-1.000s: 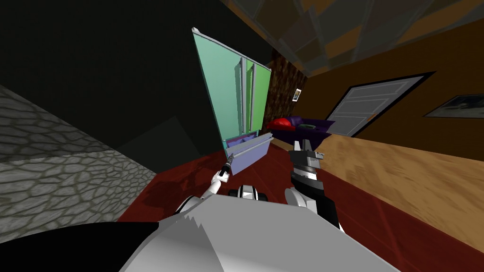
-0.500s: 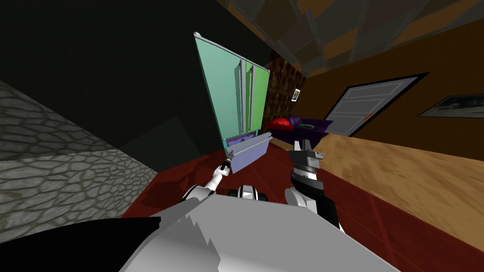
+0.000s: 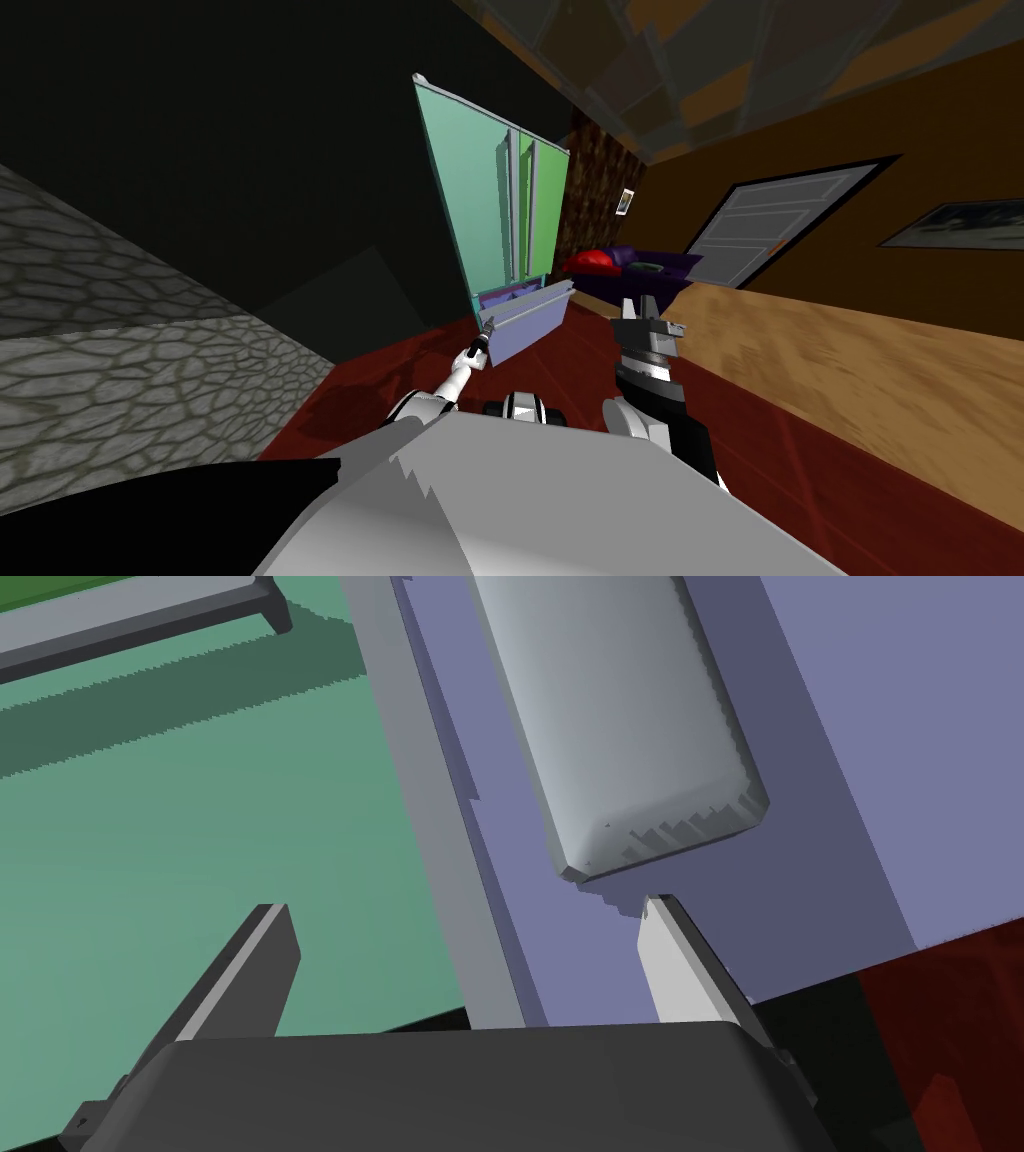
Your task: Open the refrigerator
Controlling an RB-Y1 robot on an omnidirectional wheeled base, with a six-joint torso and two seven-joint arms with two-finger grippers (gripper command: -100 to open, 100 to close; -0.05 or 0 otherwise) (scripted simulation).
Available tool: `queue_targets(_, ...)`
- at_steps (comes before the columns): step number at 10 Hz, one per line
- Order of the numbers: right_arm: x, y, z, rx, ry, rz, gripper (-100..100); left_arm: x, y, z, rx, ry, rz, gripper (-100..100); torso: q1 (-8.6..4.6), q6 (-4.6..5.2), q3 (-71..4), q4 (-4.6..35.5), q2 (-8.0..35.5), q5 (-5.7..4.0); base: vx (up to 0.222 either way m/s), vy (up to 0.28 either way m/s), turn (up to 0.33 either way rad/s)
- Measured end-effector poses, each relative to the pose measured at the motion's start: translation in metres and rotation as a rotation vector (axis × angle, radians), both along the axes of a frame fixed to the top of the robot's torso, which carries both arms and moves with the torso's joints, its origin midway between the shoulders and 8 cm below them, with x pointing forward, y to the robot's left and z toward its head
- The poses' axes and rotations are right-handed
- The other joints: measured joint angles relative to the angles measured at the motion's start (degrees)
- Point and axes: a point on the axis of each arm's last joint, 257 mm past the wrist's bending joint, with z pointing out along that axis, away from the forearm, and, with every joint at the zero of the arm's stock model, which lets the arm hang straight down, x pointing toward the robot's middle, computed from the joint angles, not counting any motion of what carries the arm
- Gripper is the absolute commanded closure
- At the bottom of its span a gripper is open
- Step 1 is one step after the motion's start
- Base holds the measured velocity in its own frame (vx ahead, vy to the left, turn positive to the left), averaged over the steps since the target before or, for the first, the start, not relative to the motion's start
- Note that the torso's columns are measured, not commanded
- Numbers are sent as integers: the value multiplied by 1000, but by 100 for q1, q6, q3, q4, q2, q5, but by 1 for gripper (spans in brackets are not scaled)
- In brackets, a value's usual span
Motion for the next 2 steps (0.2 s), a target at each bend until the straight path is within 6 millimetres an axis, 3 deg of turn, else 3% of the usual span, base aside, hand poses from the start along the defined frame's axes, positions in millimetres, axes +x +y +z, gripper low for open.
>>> queue_targets(2,0,0,0,0,0,0,0,0,0,0,0,0,0,0,-2,0,5,2,7,-1,0,0,0)
